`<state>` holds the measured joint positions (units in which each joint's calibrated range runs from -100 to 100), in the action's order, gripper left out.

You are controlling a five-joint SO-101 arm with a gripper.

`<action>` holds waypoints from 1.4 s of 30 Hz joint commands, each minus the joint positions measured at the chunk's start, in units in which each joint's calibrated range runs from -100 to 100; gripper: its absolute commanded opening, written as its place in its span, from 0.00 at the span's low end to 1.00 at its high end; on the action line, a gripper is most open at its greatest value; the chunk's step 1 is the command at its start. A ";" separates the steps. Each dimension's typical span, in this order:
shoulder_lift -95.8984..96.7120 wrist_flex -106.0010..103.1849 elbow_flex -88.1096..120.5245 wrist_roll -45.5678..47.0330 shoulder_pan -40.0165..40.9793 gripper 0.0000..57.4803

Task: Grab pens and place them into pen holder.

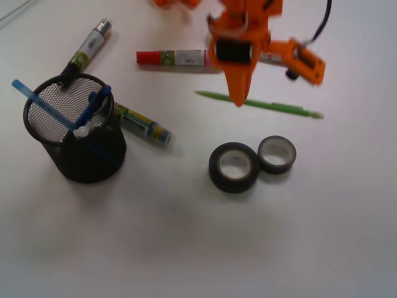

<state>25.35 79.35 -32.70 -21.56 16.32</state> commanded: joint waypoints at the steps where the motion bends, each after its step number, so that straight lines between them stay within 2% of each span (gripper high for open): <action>1: -22.25 -11.29 13.41 -4.15 -3.42 0.01; 10: -49.19 -46.19 56.89 -11.38 -13.36 0.01; 21: -51.91 -88.89 81.53 -19.83 -20.76 0.01; 25: -49.79 -101.31 84.79 -20.95 -23.75 0.01; 33: -45.28 -100.52 80.71 -22.86 -28.54 0.01; 42: -28.28 -125.20 80.89 -26.81 -28.69 0.01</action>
<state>-7.84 -36.59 50.67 -46.91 -12.54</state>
